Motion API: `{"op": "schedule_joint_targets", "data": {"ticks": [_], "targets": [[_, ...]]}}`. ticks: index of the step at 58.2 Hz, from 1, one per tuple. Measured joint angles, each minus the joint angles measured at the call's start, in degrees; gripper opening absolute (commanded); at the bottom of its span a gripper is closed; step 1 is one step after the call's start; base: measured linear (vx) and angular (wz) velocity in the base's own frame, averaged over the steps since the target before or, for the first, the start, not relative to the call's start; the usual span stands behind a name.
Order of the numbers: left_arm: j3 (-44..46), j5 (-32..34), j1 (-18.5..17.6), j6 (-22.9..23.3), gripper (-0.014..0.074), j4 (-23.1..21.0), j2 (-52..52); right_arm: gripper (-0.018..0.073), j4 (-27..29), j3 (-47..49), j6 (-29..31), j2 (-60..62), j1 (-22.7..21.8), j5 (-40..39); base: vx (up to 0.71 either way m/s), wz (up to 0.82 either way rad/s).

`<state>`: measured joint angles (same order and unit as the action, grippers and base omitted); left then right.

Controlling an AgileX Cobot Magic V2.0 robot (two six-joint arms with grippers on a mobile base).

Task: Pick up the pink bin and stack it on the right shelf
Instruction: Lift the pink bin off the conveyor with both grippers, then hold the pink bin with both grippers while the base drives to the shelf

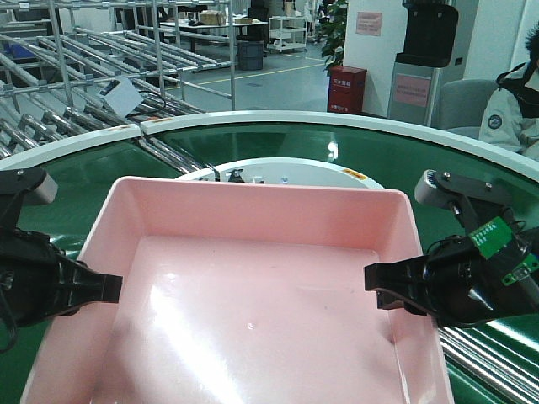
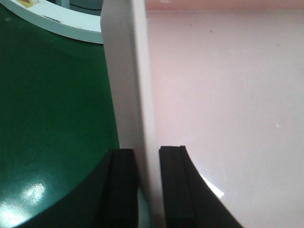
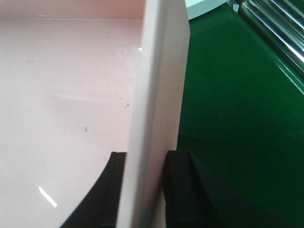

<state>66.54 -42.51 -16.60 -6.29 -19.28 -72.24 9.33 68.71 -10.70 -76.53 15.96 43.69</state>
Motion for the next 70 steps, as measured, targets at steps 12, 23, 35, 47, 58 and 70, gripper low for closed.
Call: {"op": "schedule_joint_targets", "data": {"ticks": [12, 23, 35, 47, 58, 70], "targets": [[0.00, 0.00, 0.00, 0.00, -0.0005, 0.00, 0.00, -0.0008, 0.00, 0.00, 0.00, 0.00, 0.00, 0.00, -0.17, -0.02], [0.00, 0.00, 0.00, 0.00, -0.0005, 0.00, 0.00, -0.0008, 0.00, 0.00, 0.00, 0.00, 0.00, 0.00, -0.26, -0.02], [0.00, 0.00, 0.00, 0.00, -0.0005, 0.00, 0.18, -0.0008, 0.14, 0.00, 0.00, 0.00, 0.00, 0.00, -0.30, -0.16], [0.00, -0.06, 0.00, 0.00, -0.0005, 0.00, 0.23, -0.0008, 0.14, 0.00, 0.00, 0.00, 0.00, 0.06, -0.33, -0.30], [0.00, -0.05, 0.00, 0.00, -0.0005, 0.00, 0.29, -0.0008, 0.18, 0.00, 0.00, 0.00, 0.00, 0.18, -0.29, -0.39], [0.00, -0.05, 0.00, 0.00, -0.0005, 0.00, 0.29, -0.0008, 0.30, 0.00, 0.00, 0.00, 0.00, 0.18, -0.22, -0.53]]}}
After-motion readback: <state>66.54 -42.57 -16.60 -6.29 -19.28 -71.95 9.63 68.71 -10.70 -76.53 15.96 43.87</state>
